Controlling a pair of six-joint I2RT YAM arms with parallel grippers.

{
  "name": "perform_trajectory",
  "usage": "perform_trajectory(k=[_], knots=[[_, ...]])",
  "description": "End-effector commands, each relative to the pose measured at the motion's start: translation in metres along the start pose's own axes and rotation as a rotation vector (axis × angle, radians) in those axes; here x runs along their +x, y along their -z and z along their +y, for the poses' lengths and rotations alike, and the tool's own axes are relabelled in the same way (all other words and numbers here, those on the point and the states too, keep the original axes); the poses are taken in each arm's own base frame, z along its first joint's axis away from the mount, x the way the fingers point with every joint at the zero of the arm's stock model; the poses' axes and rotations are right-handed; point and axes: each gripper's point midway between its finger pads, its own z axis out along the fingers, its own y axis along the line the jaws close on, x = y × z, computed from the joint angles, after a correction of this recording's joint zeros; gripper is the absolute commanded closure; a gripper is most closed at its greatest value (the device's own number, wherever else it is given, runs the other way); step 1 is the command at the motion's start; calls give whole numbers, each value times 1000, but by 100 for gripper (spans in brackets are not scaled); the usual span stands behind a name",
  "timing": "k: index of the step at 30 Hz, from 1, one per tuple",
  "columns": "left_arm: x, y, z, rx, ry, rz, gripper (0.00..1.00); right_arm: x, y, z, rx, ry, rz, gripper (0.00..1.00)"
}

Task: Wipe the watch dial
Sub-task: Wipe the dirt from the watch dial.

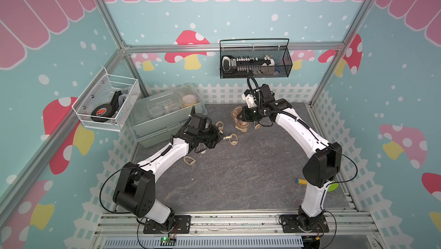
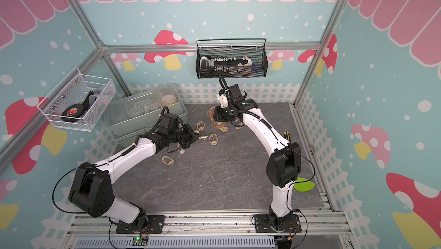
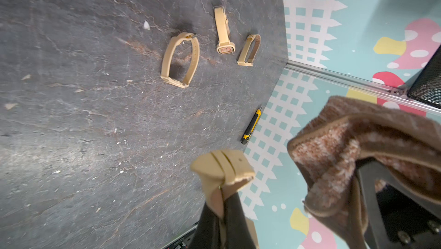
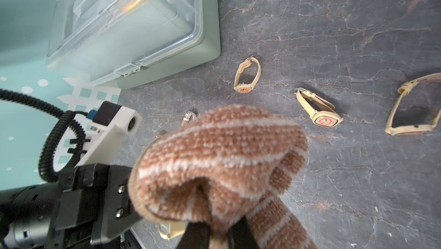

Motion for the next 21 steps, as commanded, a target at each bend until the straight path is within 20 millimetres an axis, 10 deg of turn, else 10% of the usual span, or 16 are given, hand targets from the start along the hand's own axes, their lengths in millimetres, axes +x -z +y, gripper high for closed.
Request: perform_trajectory(k=[1, 21], knots=[[-4, -2, 12, -78, 19, -18, 100, -2, 12, 6, -24, 8, -62, 100], [-26, -22, 72, -343, 55, -116, 100, 81, 12, -5, -41, -43, 31, 100]])
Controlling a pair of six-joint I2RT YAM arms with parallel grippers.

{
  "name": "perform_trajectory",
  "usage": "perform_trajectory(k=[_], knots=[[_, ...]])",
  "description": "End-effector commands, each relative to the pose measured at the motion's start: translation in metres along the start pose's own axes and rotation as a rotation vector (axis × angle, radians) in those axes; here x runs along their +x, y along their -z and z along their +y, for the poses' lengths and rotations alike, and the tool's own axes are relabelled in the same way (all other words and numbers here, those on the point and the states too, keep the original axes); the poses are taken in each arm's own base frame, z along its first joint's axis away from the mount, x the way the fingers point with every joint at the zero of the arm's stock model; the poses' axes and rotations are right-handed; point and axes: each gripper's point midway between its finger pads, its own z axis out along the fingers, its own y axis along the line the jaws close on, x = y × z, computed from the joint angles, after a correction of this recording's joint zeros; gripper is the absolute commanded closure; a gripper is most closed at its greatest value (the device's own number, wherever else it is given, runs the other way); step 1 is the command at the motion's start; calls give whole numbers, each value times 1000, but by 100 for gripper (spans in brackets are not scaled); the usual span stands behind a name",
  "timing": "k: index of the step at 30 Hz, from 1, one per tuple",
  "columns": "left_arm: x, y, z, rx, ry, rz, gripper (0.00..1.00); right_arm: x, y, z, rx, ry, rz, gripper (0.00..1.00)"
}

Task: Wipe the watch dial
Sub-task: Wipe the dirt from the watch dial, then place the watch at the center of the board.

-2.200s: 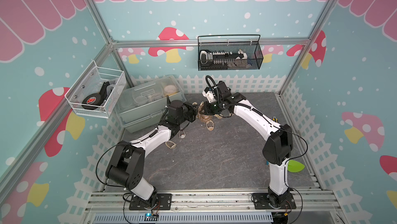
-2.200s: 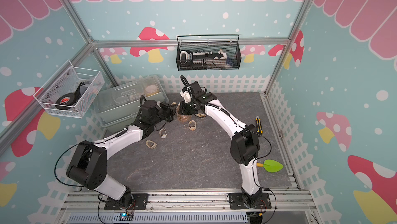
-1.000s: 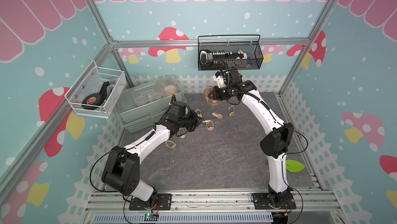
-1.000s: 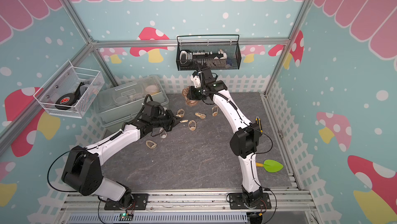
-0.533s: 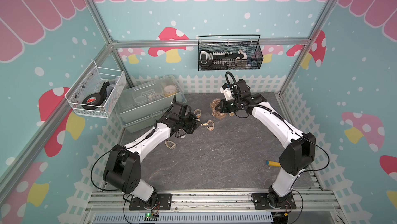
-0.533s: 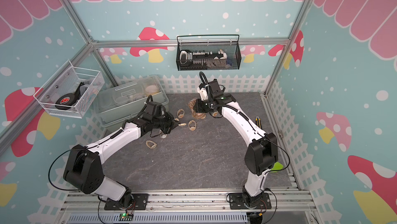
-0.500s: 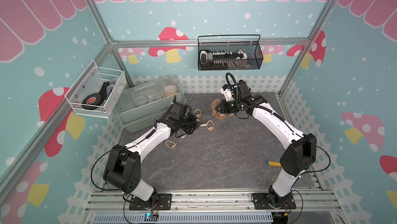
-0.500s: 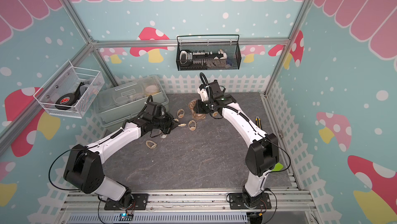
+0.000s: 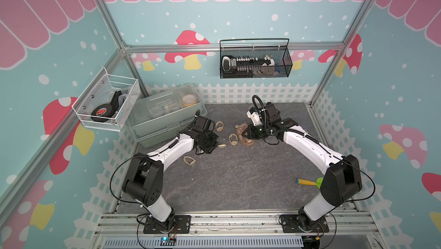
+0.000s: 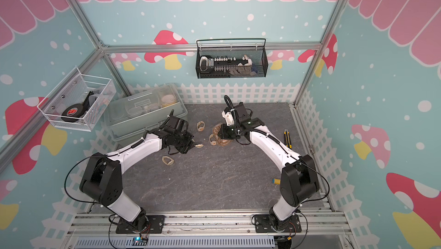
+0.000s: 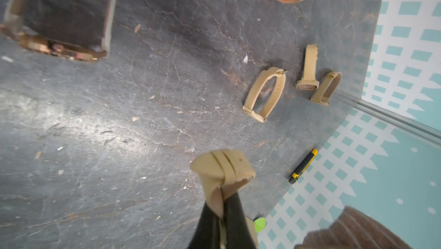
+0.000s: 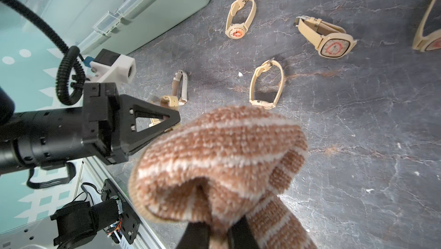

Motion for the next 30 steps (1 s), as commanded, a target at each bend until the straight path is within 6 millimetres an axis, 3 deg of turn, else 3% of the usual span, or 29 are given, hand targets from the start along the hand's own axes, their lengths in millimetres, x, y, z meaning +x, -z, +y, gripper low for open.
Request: perform_trajectory(k=[1, 14, 30], knots=[[-5, -5, 1, -40, -24, -36, 100, 1, 9, 11, -33, 15, -24, 100], [-11, -44, 15, -143, -32, -59, 100, 37, 5, 13, -38, 33, 43, 100], [-17, -73, 28, -242, -65, -78, 100, 45, 2, 7, -28, 32, 46, 100]])
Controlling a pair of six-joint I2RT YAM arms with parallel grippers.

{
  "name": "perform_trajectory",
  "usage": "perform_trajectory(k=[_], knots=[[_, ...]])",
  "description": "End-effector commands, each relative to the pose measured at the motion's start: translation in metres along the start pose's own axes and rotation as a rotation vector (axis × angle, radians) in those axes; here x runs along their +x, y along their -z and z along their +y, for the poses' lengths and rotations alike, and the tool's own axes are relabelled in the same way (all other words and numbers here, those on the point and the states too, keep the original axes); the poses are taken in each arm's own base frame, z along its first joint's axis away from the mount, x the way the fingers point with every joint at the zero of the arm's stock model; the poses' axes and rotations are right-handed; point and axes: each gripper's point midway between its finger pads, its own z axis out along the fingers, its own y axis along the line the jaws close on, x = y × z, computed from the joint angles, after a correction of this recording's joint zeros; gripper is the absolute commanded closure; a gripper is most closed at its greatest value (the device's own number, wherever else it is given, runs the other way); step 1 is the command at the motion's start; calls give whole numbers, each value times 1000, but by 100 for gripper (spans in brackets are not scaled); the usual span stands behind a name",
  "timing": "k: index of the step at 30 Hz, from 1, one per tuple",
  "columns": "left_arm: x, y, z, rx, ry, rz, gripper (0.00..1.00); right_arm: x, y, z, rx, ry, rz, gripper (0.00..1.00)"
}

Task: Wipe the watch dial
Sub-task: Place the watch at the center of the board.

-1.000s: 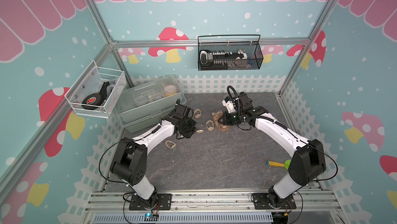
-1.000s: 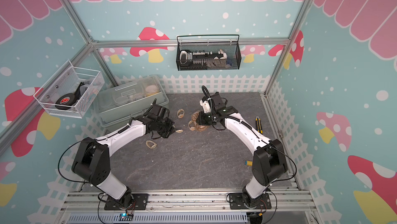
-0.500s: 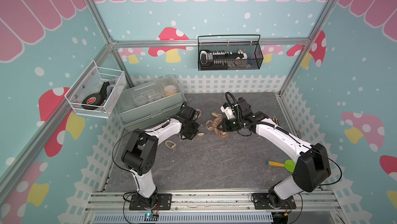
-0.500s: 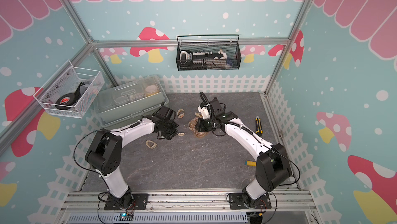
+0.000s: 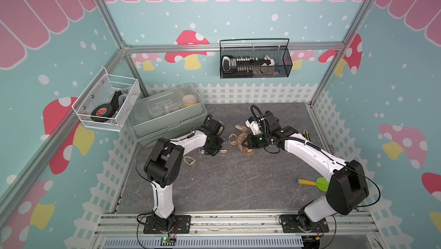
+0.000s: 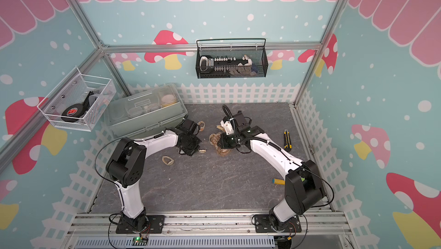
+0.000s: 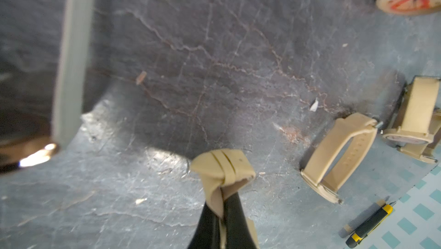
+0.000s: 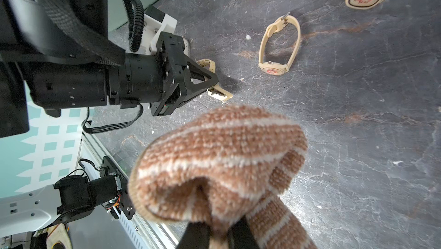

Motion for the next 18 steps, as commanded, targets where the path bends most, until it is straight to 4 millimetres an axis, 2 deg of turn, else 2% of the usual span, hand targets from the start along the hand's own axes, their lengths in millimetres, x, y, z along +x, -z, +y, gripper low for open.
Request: perform_trajectory(k=[1, 5, 14, 18], knots=[[-4, -2, 0, -33, -23, -26, 100, 1, 8, 6, -14, 26, -25, 100], [-3, -6, 2, -56, -41, -24, 99, 3, 7, 5, -12, 27, -22, 100], [-3, -7, 4, -74, -58, -34, 76, 4, 8, 4, -10, 32, -23, 100], [-4, -2, 1, -66, -67, -48, 67, 2, 9, 5, -8, 33, -28, 100]])
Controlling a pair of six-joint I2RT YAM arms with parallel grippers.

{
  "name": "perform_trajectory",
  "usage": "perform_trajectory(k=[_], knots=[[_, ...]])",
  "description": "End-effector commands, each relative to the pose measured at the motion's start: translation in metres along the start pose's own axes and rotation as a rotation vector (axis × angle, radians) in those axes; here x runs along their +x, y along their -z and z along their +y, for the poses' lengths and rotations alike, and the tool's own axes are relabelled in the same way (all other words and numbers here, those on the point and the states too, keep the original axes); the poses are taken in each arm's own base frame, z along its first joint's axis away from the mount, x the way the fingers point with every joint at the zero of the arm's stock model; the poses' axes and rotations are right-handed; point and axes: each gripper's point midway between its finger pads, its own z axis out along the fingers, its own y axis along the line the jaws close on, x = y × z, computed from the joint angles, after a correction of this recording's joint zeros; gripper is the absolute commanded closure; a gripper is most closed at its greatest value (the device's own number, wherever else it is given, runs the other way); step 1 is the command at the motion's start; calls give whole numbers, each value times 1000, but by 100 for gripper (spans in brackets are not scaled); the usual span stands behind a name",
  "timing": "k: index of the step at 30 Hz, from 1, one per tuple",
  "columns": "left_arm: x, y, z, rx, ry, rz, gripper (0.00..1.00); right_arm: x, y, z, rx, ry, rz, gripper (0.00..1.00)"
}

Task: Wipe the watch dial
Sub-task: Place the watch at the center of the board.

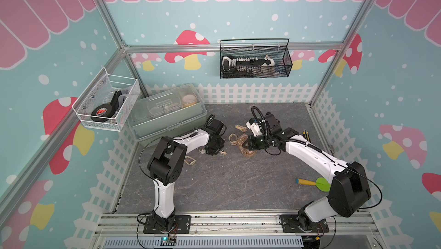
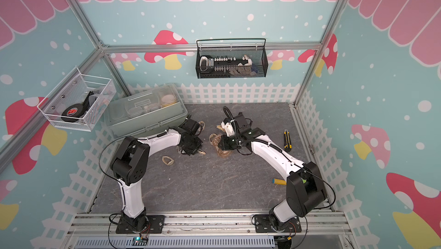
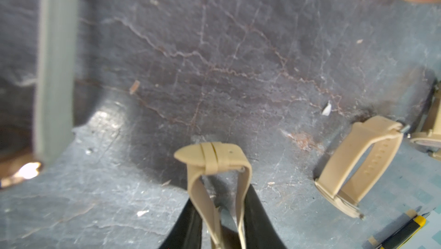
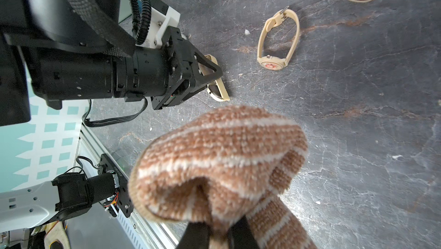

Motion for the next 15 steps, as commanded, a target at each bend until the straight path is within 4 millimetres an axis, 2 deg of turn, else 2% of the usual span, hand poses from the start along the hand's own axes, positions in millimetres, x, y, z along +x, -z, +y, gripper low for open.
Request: perform_trajectory(k=[1, 3, 7, 10, 15], knots=[[-4, 7, -3, -9, -12, -31, 64, -2, 7, 6, -7, 29, -24, 100], [-5, 12, -6, 1, -20, -40, 58, -3, 8, 6, -5, 29, -27, 100], [-8, 23, -15, 14, -44, -57, 32, -4, 8, 5, -2, 30, -32, 100], [-10, 30, -20, 22, -59, -66, 1, -4, 9, 5, -2, 31, -34, 100], [-11, 43, -28, 34, -93, -83, 1, -5, 9, 5, 4, 30, -38, 100]])
